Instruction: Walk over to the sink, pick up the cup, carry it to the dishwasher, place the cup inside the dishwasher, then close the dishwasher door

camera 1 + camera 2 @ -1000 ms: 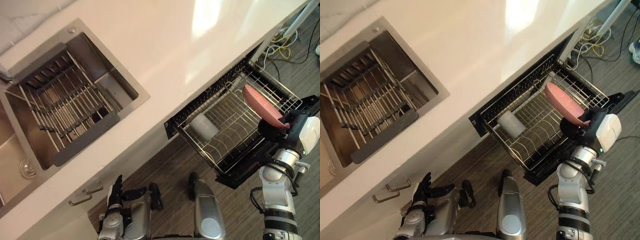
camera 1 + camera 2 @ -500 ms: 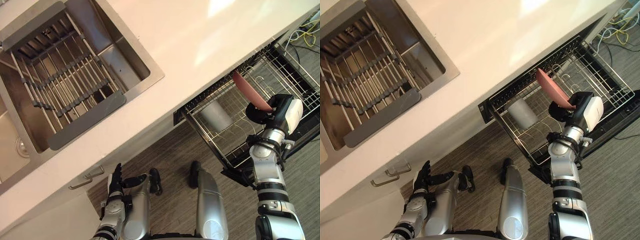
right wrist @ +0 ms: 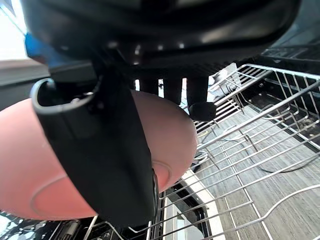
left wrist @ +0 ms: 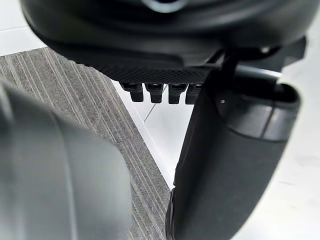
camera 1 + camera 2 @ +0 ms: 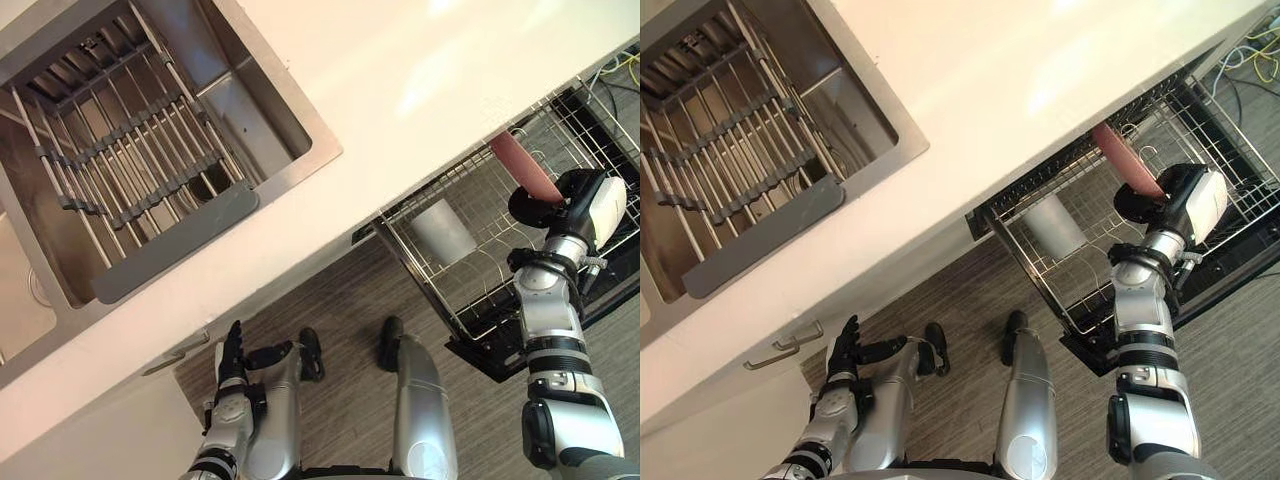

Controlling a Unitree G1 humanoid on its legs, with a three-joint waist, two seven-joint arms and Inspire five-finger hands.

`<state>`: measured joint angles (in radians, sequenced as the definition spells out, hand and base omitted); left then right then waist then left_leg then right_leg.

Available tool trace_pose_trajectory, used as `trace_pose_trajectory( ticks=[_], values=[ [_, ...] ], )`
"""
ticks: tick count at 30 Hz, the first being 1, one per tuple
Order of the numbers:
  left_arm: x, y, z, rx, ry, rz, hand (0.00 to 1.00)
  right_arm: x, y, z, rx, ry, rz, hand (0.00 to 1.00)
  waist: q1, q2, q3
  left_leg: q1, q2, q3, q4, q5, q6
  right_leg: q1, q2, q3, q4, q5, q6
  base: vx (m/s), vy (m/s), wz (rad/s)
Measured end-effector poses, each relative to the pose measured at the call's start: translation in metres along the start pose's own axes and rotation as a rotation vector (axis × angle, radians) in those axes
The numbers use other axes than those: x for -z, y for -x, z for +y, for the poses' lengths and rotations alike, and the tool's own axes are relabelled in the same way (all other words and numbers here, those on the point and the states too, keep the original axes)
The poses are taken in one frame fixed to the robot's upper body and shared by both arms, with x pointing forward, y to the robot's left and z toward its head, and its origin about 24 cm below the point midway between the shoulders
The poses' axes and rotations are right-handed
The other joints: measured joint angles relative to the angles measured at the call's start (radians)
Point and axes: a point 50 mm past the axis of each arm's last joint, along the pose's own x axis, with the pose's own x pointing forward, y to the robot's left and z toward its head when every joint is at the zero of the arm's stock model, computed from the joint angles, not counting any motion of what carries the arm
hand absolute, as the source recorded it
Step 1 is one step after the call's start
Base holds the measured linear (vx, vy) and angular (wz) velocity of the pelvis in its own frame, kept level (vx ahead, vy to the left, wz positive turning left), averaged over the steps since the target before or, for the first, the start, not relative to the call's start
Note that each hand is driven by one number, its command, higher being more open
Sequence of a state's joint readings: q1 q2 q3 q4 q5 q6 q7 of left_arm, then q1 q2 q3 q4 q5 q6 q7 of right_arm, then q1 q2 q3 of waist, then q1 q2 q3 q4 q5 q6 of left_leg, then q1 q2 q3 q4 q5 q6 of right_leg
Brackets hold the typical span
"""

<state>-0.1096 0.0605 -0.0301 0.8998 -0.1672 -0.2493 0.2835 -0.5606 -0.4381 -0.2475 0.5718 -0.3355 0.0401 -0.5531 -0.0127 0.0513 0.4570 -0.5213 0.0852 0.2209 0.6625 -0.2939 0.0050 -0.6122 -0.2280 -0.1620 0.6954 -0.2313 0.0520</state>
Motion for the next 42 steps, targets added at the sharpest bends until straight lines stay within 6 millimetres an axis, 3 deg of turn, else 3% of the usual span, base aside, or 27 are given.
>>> trace_pose_trajectory(
  ticks=[5,12,20,21,31,42],
  values=[
    [-0.003,0.0,-0.006,0.018,0.0,-0.011,1.0,0.001,-0.007,0.003,-0.035,0.04,0.011,0.0,0.001,0.0,0.0,0.009,0.001,0.022,-0.02,0.006,0.003,0.0,0.001,0.006,-0.022,0.017,0.002,0.0,0.009,-0.09],
    [-0.006,0.0,-0.017,0.038,0.029,-0.018,1.0,0.018,-0.002,0.017,-0.128,0.102,0.083,0.0,0.002,0.0,0.0,0.012,0.003,0.037,-0.028,0.01,0.006,0.0,0.005,0.013,-0.042,0.035,0.004,-0.01,0.006,-0.05],
    [-0.01,0.0,-0.027,0.053,0.062,-0.016,1.0,0.02,-0.003,0.025,-0.163,0.128,0.118,0.0,0.004,-0.001,-0.001,0.007,0.005,0.037,-0.026,0.011,0.008,-0.001,0.006,0.011,-0.049,0.039,0.004,0.0,0.0,0.0],
    [-0.01,0.0,-0.028,0.055,0.063,-0.016,1.0,0.02,-0.003,0.026,-0.167,0.132,0.12,1.0,0.005,-0.002,-0.001,0.007,0.005,0.037,-0.026,0.011,0.008,-0.001,0.006,0.01,-0.049,0.039,0.004,0.0,0.0,0.0],
    [-0.013,-0.002,-0.032,0.062,0.065,-0.016,1.0,0.018,-0.001,0.032,-0.18,0.119,0.132,1.0,0.021,-0.006,-0.002,0.004,0.005,0.037,-0.027,0.011,0.008,-0.002,0.006,0.008,-0.051,0.04,0.005,0.0,0.0,0.0],
    [-0.015,-0.003,-0.034,0.065,0.069,-0.017,1.0,0.013,0.016,0.034,-0.16,0.008,0.119,1.0,0.019,-0.035,0.0,0.02,0.006,0.034,-0.026,0.012,0.006,0.015,0.007,0.005,-0.051,0.04,0.005,0.0,0.0,0.0]
  ],
)
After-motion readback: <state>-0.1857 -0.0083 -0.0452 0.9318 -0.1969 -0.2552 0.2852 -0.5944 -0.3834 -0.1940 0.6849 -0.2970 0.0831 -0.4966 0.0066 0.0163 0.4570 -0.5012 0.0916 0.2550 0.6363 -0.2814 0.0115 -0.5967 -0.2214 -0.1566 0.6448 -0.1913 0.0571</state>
